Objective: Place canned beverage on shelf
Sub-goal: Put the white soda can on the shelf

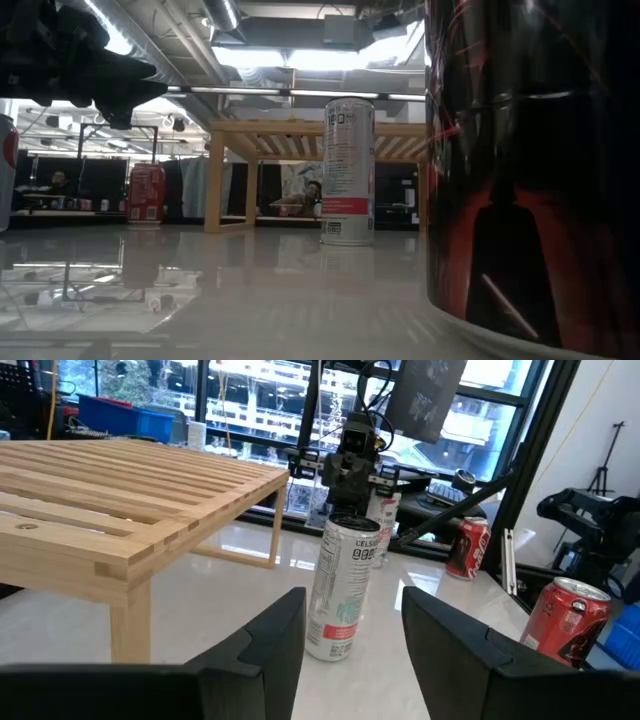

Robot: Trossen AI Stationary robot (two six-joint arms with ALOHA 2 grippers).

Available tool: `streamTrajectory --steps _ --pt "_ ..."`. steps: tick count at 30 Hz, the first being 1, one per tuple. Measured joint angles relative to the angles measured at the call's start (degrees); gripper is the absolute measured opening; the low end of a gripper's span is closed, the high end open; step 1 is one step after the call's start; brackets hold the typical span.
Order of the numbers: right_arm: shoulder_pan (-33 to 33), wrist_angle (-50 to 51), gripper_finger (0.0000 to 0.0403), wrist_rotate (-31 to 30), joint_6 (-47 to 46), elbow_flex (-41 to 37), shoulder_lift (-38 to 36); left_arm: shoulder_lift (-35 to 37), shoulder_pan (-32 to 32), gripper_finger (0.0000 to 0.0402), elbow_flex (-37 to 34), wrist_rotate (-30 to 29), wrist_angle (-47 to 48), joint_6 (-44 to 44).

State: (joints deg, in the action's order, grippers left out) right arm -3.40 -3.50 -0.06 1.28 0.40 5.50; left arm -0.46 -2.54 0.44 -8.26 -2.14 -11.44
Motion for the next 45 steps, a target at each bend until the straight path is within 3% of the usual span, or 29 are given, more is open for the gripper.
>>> streamTrajectory --steps 16,20,25,31,37,41,45 --pt "0.00 0.28 0.0047 -0.41 -4.03 0.00 0.00 0.00 0.01 0.0160 -0.01 -0.10 -0.09 0.14" --pt "0.00 -1.26 0.0047 -0.73 -4.20 0.00 -0.04 0.01 0.27 0.0160 -0.01 -5.35 -3.82 1.64" --pt "0.00 -3.12 0.0047 -1.15 -9.43 0.00 -0.02 0.02 0.23 0.0160 -0.01 -5.24 -17.94 -6.08" --pt "0.00 -6.46 0.0047 -3.05 -17.56 0.00 -0.02 0.00 0.22 0.0160 0.01 -4.56 -34.27 -9.45" --pt "0.00 -10.36 0.0047 -3.17 -17.78 0.00 -0.02 0.02 0.23 0.0160 0.04 -5.14 -41.97 -13.86" --pt "0.00 -14.26 0.0047 -2.99 -21.09 0.00 -0.02 -0.58 0.23 0.0160 1.96 -9.14 -37.83 -17.32" --pt "0.00 -18.20 0.0047 -2.97 -25.81 0.00 -0.02 -7.90 0.23 0.0160 9.01 -11.89 -32.21 -15.45"
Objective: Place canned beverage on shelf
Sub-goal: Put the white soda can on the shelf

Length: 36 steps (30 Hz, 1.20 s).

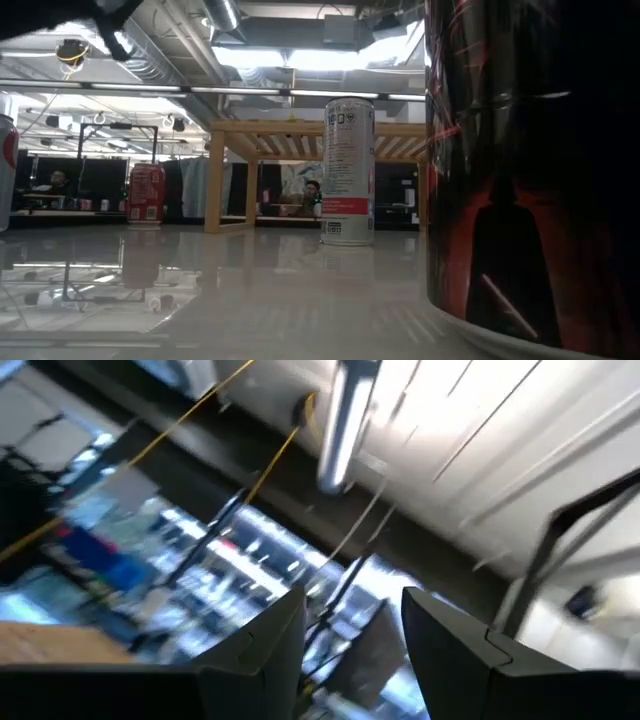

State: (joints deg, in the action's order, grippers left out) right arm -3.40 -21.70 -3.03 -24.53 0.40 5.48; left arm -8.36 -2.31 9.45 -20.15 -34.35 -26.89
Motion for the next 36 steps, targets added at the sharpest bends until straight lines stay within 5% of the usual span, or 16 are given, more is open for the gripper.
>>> streamTrajectory --steps 14,25,36 --pt "0.00 -8.26 0.0047 0.59 -6.31 0.02 0.00 -47.24 0.12 0.0160 38.66 1.37 2.86 6.84" --pt "0.00 -7.83 0.0047 0.63 -6.30 0.02 0.00 -62.94 1.64 0.0169 55.78 2.27 2.53 10.75" --pt "0.02 -7.66 0.0047 3.28 -6.90 0.02 0.00 -70.11 1.18 0.0331 60.12 8.28 5.86 10.53"
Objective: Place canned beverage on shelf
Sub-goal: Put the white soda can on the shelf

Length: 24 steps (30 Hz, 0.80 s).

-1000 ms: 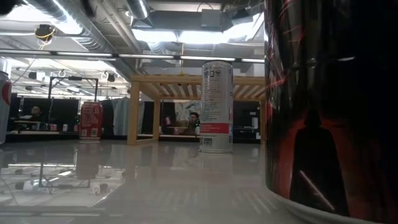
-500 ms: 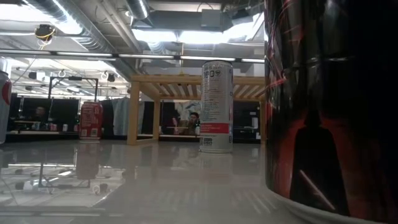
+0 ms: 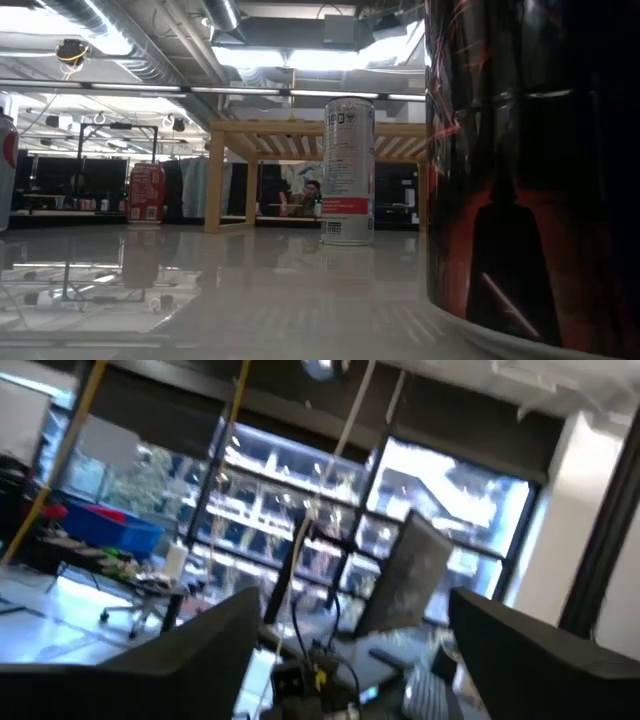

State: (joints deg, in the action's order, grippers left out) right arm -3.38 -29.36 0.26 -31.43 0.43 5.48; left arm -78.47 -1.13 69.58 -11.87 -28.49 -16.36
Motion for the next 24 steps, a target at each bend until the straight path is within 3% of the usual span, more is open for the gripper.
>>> streamTrajectory --steps 5,12,15,21,24 --pt "0.00 0.11 0.0047 -0.58 0.14 0.00 0.00 -0.01 -0.69 0.0376 -0.01 -0.48 2.35 -0.21" --pt "-0.02 1.15 0.0047 -1.18 0.16 0.00 0.02 0.09 -2.39 0.0378 0.12 0.62 -1.15 -5.38" --pt "-0.02 0.83 0.0047 -1.18 0.16 0.02 0.00 -1.58 -2.93 0.0377 4.75 -0.93 3.72 -4.37" --pt "-0.02 1.33 0.0047 -0.70 0.19 0.02 0.02 -10.96 -6.49 0.0377 25.44 -6.04 35.20 -3.04" --pt "-0.02 1.71 0.0047 -0.69 0.19 0.02 0.02 -16.14 -7.48 0.0377 35.12 -10.36 52.07 -7.60"
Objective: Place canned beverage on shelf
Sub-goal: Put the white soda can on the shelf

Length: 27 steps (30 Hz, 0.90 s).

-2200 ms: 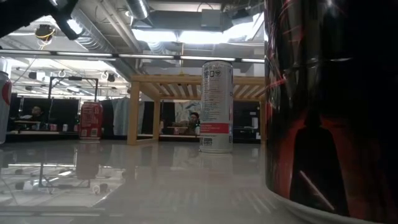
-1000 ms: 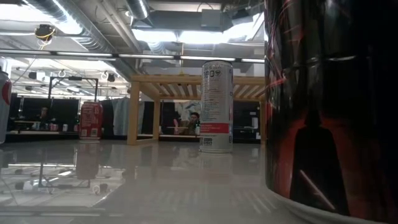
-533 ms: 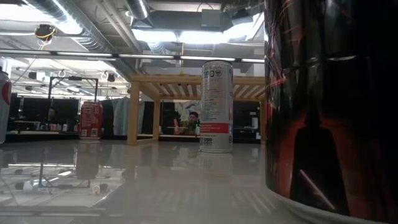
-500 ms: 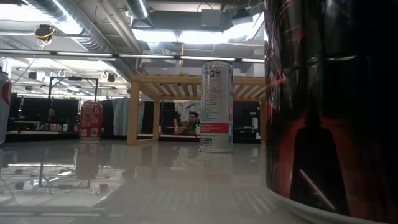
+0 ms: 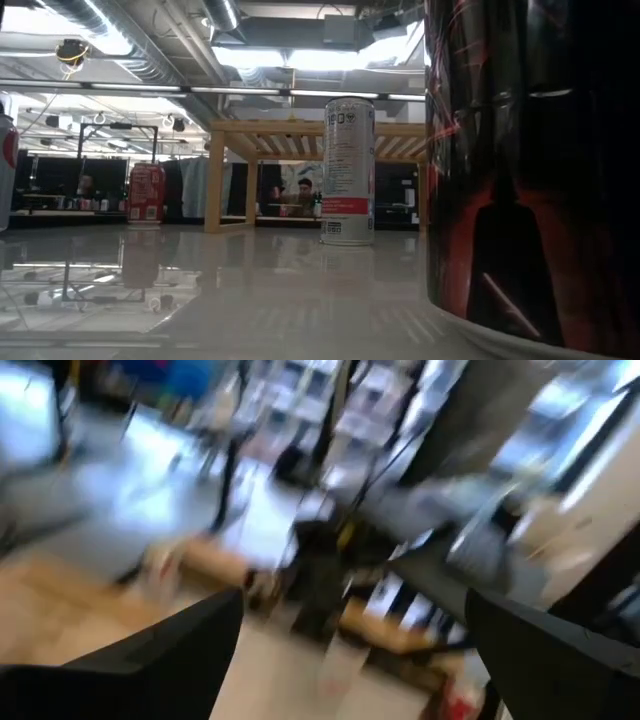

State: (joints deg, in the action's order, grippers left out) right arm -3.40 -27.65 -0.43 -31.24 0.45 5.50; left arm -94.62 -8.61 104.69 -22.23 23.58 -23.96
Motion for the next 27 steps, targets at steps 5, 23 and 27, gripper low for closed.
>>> streamTrajectory --steps 5,23,27 --pt "0.00 2.22 0.0047 1.19 0.00 0.00 0.00 -6.44 -0.04 0.0377 5.65 -2.61 18.13 -12.92" --pt "0.02 8.71 0.0047 6.06 -0.45 0.02 0.01 -17.75 3.46 0.0377 5.78 3.68 37.31 -45.10" --pt "0.02 9.70 0.0047 6.08 -0.46 0.02 0.00 -18.75 3.82 0.0377 5.78 3.88 37.30 -45.51"
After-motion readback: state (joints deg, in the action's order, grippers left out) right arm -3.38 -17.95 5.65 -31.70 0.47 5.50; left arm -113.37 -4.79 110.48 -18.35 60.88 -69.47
